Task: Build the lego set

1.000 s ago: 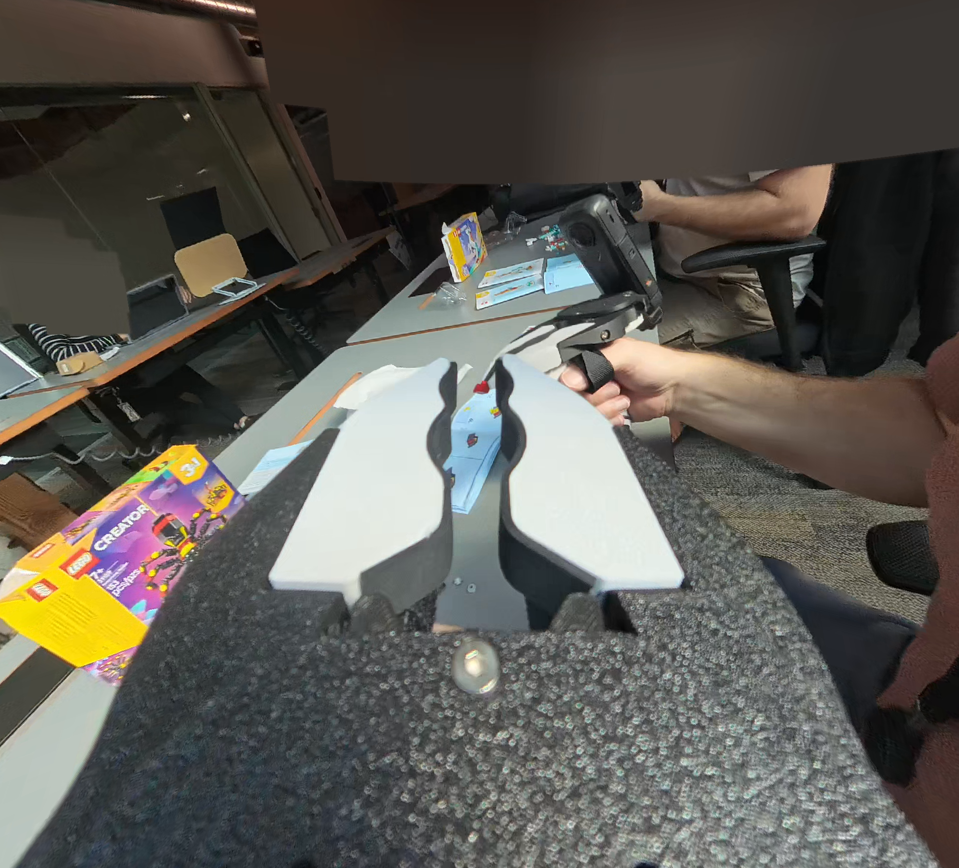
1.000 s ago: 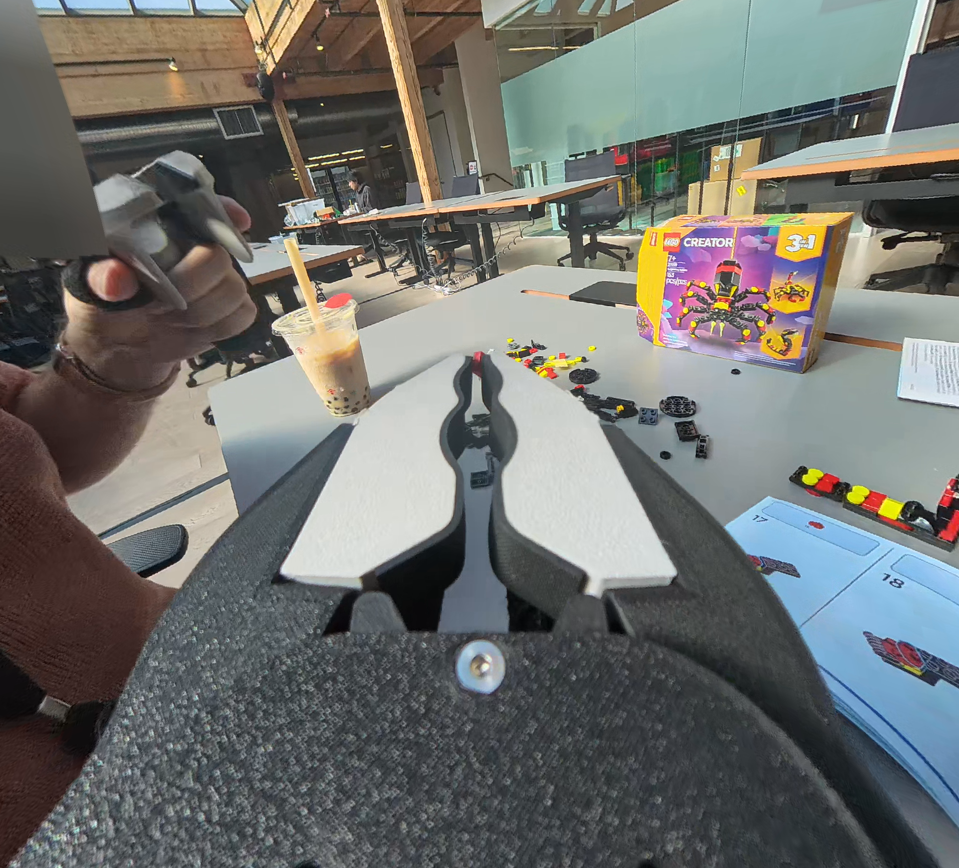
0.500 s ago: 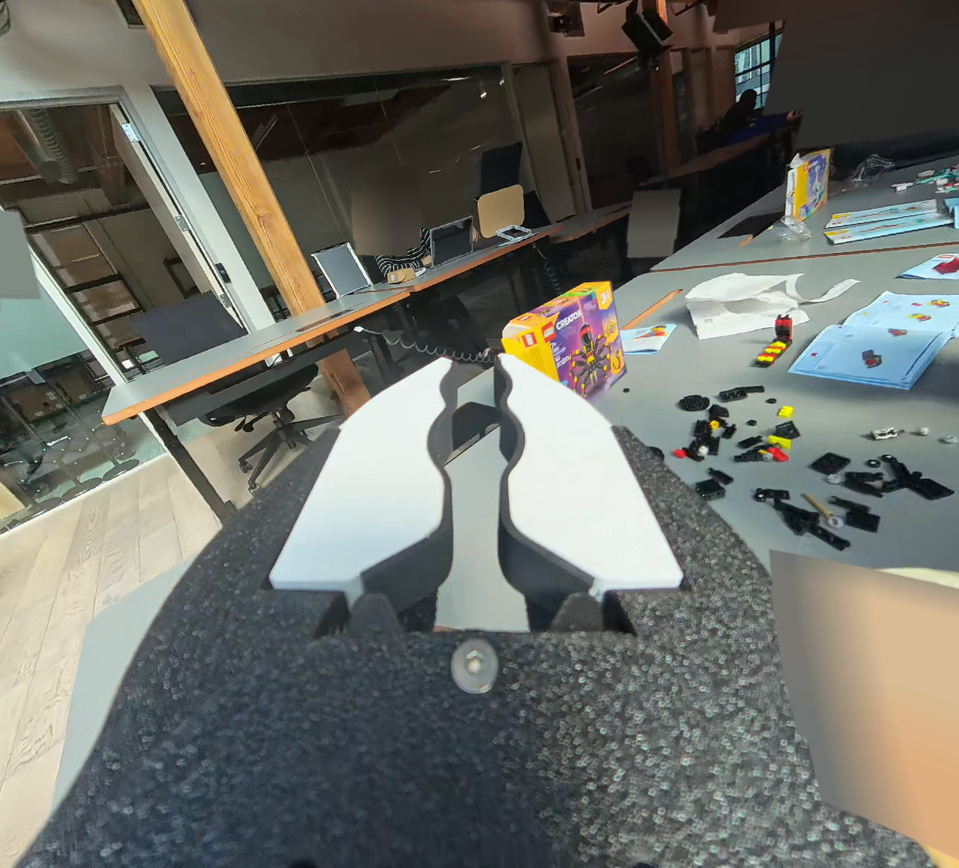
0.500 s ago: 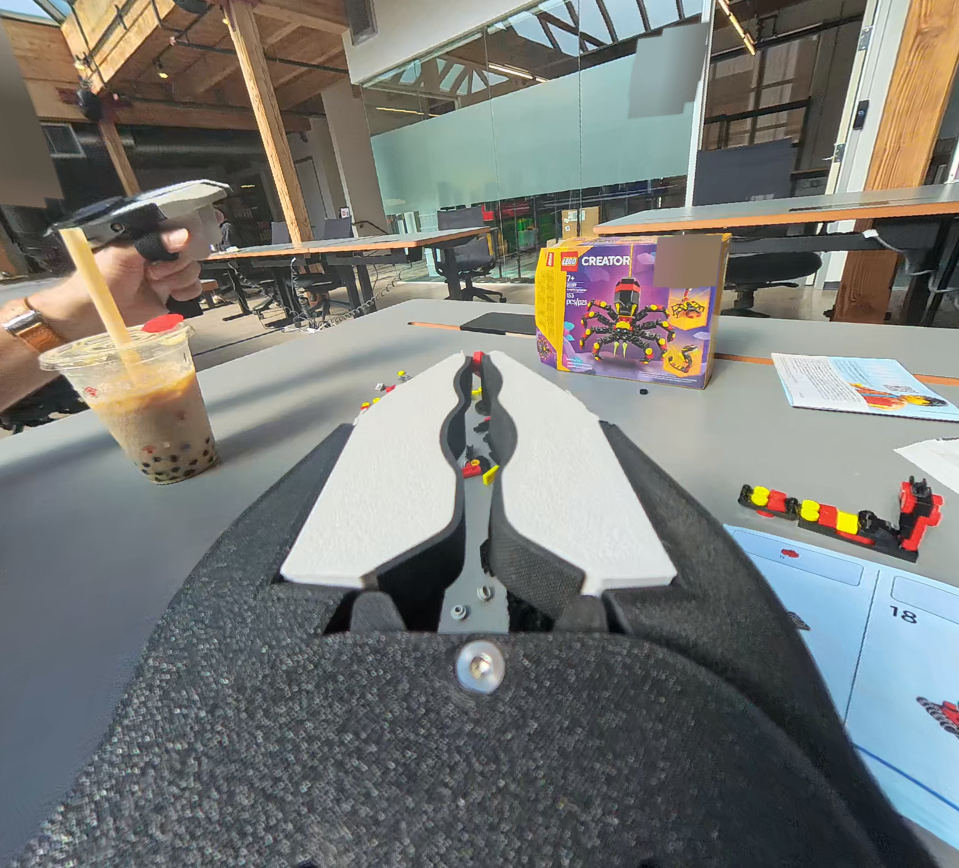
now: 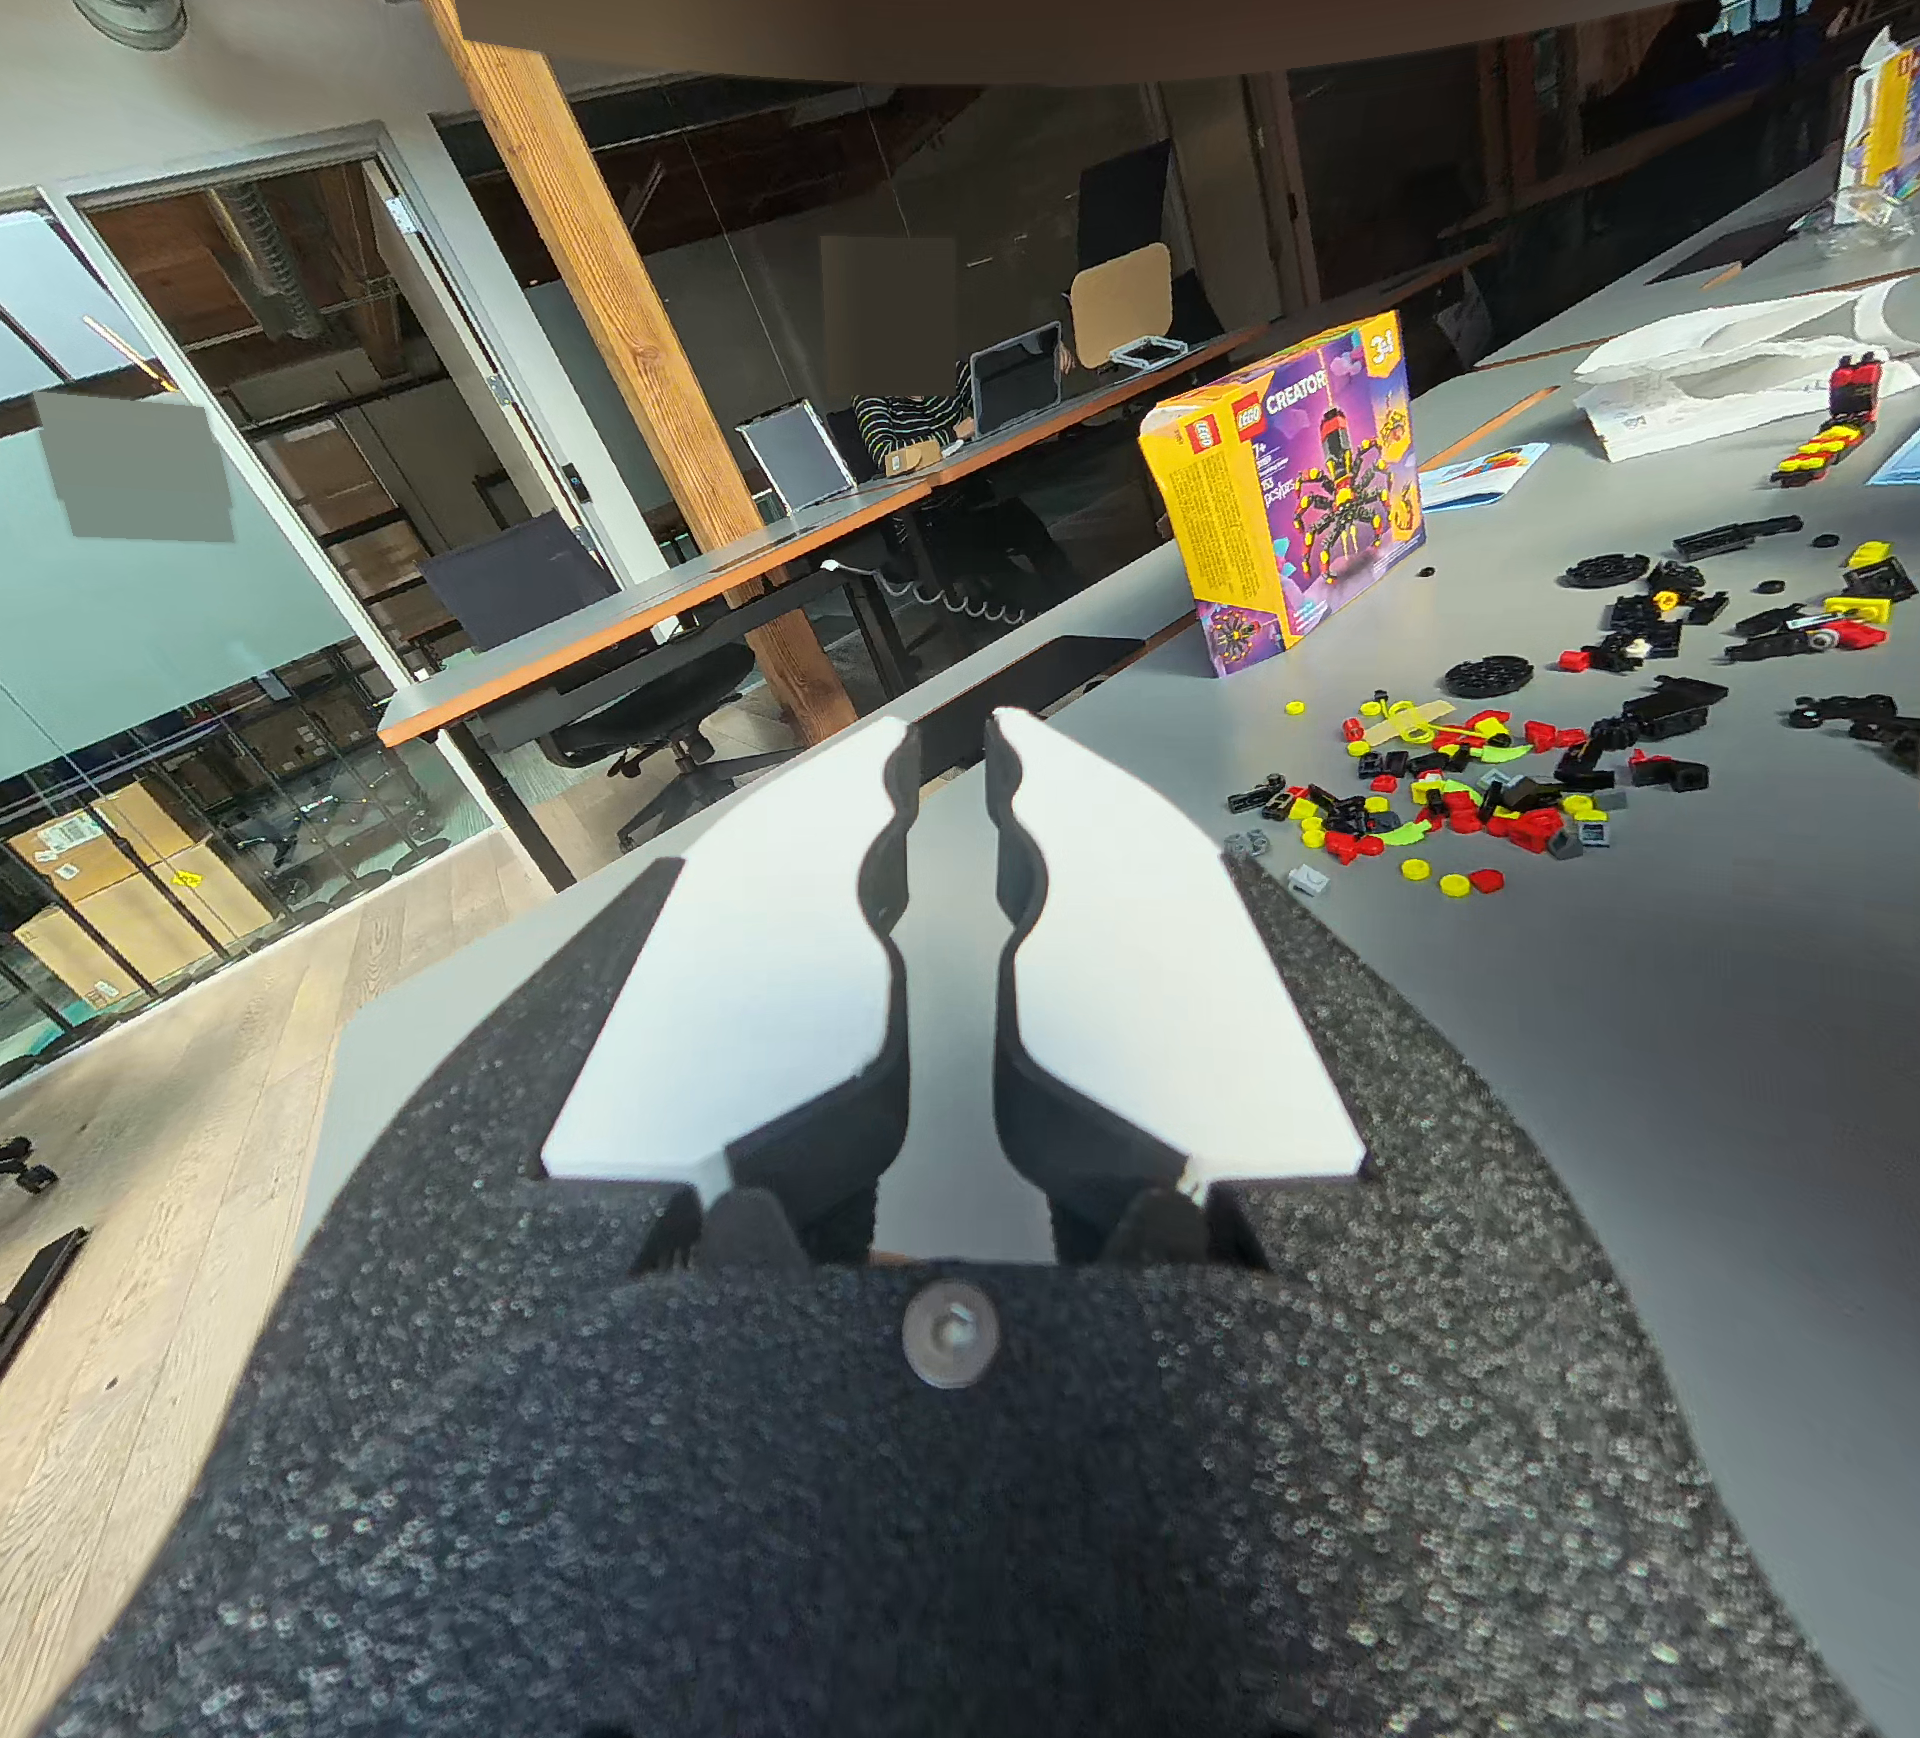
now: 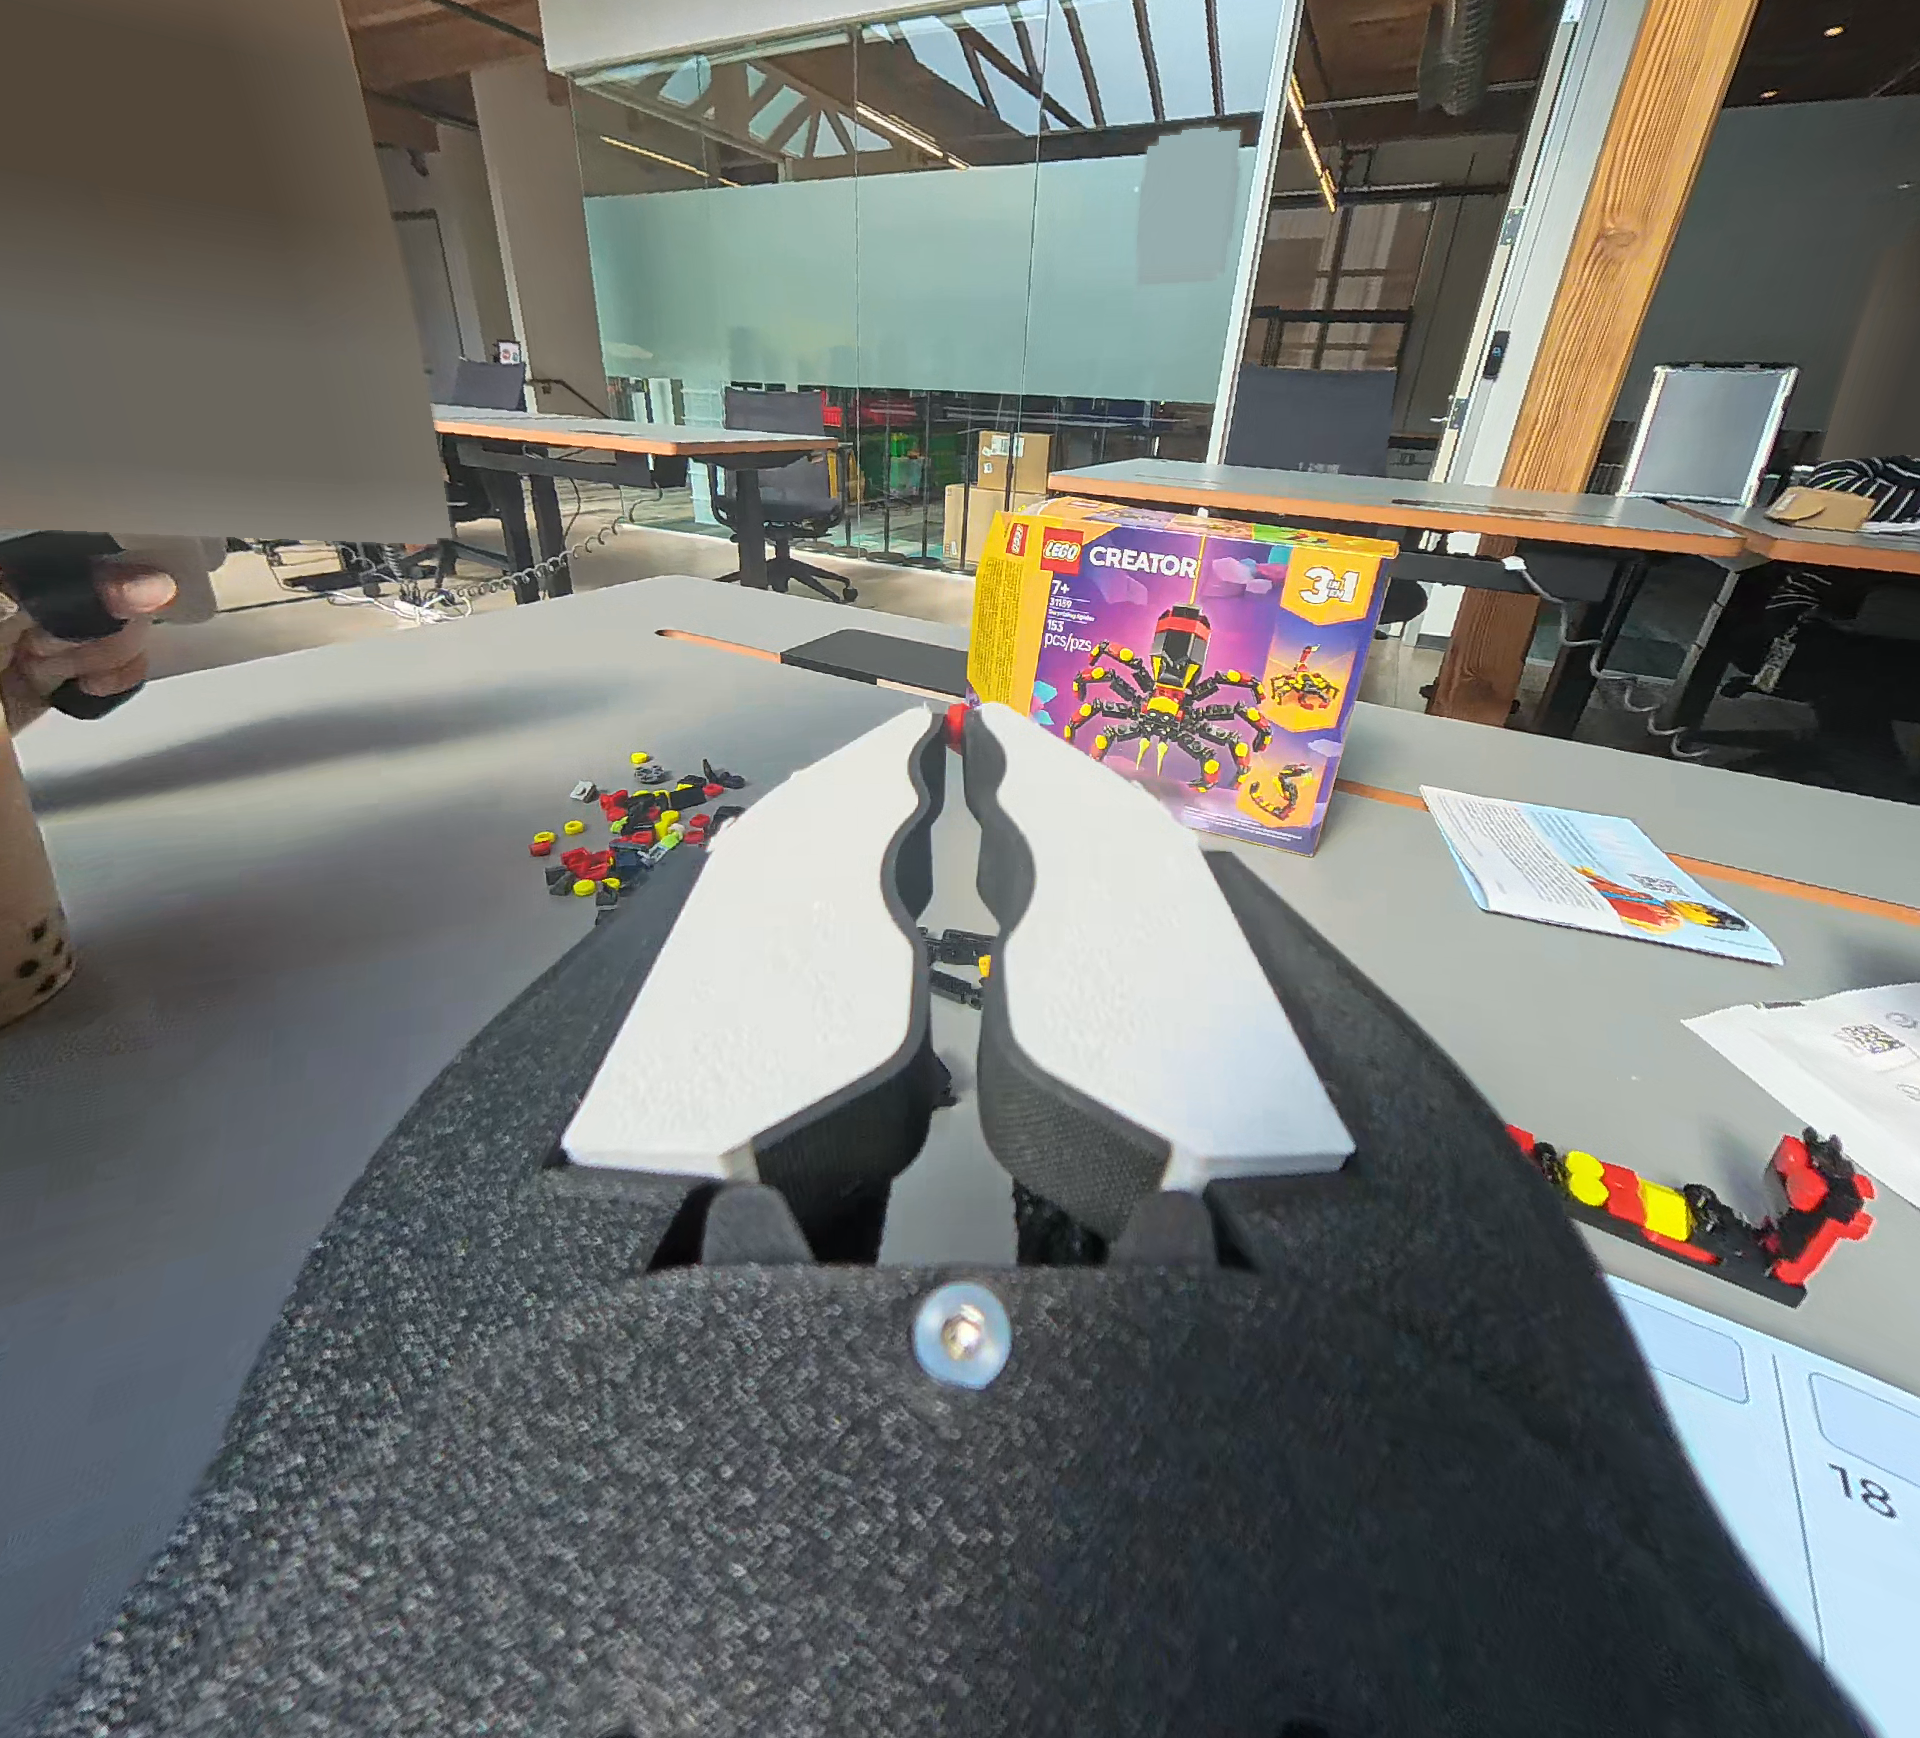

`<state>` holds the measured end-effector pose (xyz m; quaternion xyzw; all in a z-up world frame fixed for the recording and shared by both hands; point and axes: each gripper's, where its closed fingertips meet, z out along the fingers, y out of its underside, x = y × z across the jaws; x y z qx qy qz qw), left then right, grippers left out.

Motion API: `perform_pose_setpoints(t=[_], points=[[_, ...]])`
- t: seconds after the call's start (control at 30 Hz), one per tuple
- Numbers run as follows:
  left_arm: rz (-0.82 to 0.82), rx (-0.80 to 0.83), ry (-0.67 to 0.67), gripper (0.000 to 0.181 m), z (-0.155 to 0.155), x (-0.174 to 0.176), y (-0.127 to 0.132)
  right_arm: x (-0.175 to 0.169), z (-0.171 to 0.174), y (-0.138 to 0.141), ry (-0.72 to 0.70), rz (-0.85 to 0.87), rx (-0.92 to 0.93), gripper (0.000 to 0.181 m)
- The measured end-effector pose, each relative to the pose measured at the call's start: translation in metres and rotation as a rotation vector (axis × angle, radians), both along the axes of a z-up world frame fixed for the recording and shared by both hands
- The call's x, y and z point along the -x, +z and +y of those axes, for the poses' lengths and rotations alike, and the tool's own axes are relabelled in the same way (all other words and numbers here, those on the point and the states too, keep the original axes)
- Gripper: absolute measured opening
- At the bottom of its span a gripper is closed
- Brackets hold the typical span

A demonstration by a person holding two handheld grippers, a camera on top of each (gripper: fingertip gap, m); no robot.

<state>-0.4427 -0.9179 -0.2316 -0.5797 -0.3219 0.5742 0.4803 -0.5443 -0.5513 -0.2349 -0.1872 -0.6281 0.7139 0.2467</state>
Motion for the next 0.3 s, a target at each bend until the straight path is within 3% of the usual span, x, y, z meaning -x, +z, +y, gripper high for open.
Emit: perform_pose_setpoints(t=[0.3], points=[[-0.003,-0.001,-0.002,0.012,-0.001,0.000,-0.005,0.010,0.004,-0.011,-0.024,-0.027,-0.015,0.002]])
